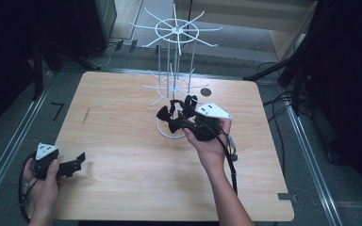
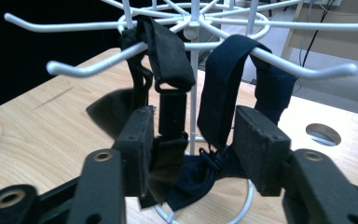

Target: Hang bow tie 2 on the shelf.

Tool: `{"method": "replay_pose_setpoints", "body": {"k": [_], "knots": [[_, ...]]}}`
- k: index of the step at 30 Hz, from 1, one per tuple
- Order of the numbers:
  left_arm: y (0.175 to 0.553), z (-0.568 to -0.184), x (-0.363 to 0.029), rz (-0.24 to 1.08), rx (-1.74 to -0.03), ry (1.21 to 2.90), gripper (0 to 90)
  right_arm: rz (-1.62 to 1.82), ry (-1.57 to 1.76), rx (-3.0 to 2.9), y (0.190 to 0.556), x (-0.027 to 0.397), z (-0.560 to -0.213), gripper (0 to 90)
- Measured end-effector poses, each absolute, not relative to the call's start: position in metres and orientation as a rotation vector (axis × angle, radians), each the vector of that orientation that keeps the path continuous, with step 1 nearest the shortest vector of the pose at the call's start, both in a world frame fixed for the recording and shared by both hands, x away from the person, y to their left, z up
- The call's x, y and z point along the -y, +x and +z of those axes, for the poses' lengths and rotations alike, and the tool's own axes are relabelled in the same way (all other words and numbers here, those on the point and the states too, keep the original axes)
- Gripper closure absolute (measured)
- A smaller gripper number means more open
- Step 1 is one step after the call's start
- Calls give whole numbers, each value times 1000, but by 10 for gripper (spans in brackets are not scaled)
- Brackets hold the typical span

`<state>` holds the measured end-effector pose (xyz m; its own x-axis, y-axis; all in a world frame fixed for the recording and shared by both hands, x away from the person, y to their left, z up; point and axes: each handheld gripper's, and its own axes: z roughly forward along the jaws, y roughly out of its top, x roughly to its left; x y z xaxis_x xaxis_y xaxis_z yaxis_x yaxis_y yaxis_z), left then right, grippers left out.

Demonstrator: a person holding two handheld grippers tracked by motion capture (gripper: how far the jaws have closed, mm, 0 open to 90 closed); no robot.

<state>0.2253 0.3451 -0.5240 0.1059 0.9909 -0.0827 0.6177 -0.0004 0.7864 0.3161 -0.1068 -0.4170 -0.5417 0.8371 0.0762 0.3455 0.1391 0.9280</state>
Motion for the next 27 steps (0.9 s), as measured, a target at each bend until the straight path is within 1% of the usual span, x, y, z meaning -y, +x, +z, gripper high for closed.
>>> {"method": "replay_pose_setpoints", "body": {"k": [4, 10, 14, 16, 17, 18, 19, 27], "knots": [[225, -524, -345, 688, -1588, 1696, 0, 1390, 1131, -1962, 314, 110, -420, 411], [225, -524, -345, 689, -1587, 1696, 0, 1408, 1151, -1953, 308, 113, -422, 247], [225, -524, -345, 687, -1586, 1698, 0, 1419, 1168, -1953, 306, 117, -423, 173], [225, -524, -345, 687, -1584, 1698, 0, 1429, 1184, -1965, 304, 119, -425, 116], [225, -524, -345, 687, -1584, 1698, 0, 1429, 1184, -1965, 304, 119, -425, 116], [225, -524, -345, 688, -1585, 1698, 0, 1441, 1195, -1984, 304, 120, -427, 37], [225, -524, -345, 688, -1585, 1698, 0, 1439, 1201, -1991, 304, 121, -428, 3], [225, -524, -344, 684, -1586, 1699, 0, 1421, 1227, -1999, 300, 128, -437, 0]]}}
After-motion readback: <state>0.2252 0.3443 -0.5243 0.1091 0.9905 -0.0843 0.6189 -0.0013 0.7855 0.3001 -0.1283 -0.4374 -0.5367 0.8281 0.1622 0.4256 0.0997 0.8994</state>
